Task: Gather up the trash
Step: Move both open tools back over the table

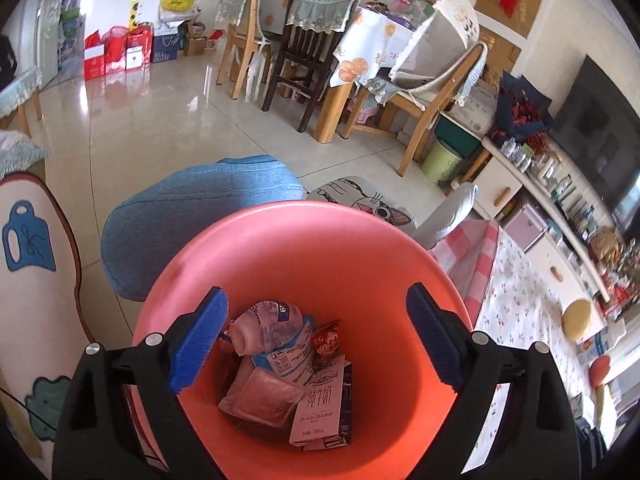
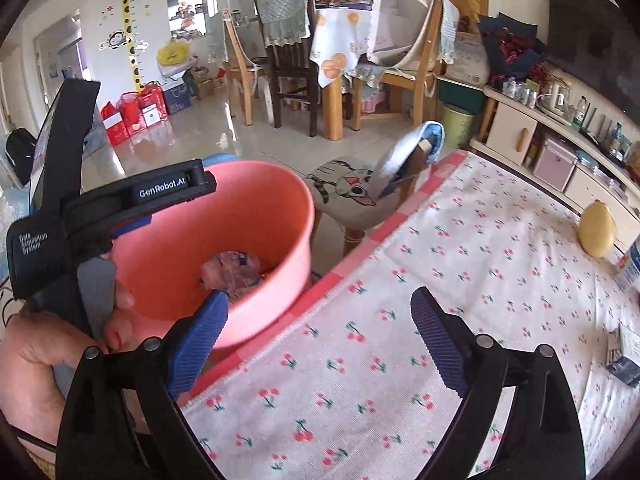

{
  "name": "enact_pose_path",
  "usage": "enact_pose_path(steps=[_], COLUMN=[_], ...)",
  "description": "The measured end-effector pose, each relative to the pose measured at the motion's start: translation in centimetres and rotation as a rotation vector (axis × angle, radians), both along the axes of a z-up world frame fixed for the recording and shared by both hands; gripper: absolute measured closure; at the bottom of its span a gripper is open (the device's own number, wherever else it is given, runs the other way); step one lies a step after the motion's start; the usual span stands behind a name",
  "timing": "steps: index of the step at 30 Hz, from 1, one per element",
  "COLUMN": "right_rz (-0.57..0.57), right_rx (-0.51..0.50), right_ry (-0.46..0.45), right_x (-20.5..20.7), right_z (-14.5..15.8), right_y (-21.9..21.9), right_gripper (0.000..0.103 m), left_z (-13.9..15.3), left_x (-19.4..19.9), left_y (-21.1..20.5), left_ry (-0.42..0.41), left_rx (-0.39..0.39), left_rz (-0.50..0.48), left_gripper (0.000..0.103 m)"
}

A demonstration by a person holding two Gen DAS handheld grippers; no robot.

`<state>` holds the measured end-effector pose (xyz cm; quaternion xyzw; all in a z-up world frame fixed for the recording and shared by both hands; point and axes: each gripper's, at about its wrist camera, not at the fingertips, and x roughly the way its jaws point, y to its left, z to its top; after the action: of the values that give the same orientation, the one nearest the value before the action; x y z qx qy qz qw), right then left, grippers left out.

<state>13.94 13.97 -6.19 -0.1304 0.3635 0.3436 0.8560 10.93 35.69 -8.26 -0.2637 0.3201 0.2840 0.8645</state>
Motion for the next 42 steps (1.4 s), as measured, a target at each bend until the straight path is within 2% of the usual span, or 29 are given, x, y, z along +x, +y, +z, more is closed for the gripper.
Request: enact_pose_path(steps=[6,19,32,42], right_rz=[-0.033,-0.078,-0.152,-0.193], right_rx=[-0.026,0.011,0.038,0.048], right_ry=[-0.013,-0.067,-0.086,-0.083], right_x=[-0.5,-2.4,-2.8,-2.6], right_z=[-0.5,-0.4,-0.1,-0.4], right_y=[-2.8,-8.3,-13.3,-16.9], right_gripper=[0.011,0.01,0.01,0.009], left_z=[0.1,0.7,1.5,1.7], left_x=[0.5,1.9,3.0,3.5], left_y=[-1.6,-6.2,-12.3,-17.2], left_ry=[0.012,0.066,0.102,0.121], left_rx=[0.02,0.127,0.26,0.333], left_rz=[-0.046,-0.142,-0.27,-0.353], left_gripper=[0.011,0.01,0.01,0.01])
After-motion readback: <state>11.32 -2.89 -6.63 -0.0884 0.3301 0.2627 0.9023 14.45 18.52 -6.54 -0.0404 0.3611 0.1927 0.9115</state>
